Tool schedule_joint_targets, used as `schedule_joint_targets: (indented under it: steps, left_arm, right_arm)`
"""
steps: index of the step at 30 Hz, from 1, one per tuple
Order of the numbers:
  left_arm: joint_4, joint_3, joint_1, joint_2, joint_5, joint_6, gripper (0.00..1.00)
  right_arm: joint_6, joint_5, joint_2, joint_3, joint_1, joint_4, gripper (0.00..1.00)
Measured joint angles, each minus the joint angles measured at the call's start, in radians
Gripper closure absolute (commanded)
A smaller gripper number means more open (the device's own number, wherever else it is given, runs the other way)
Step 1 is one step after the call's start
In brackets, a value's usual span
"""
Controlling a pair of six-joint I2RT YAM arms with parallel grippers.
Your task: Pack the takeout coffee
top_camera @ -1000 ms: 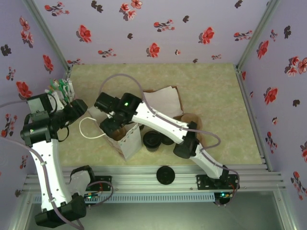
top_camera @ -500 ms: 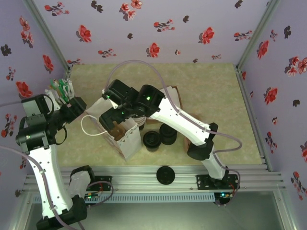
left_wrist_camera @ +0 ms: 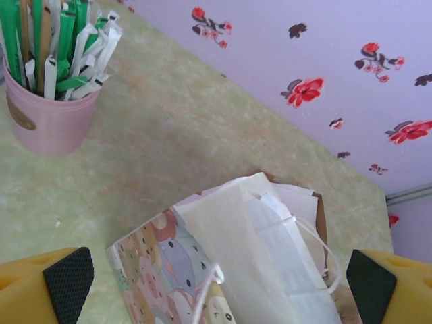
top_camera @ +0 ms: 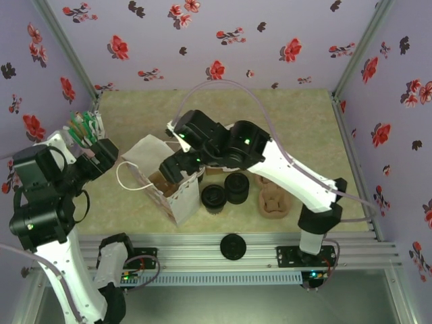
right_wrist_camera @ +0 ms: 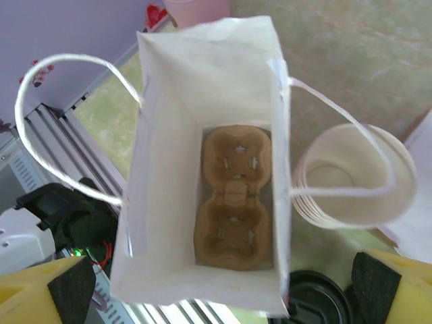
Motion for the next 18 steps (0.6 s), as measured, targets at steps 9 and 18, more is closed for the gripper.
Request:
schedule_joint_targets:
  steps: [9, 18]
  left_arm:
    - [-0.040, -0.061, -0.002, -0.117, -0.001, -0.041, 0.01]
    - [-0.069, -0.214, -0.005, -0.192, -0.005, -0.075, 0.01]
  right_arm:
    - [0.023, 0.010, -0.314, -0.449, -0.087, 0.103, 0.01]
    - [0.043, 0.009, -0.387, -0.753, -0.122, 0.158, 0.01]
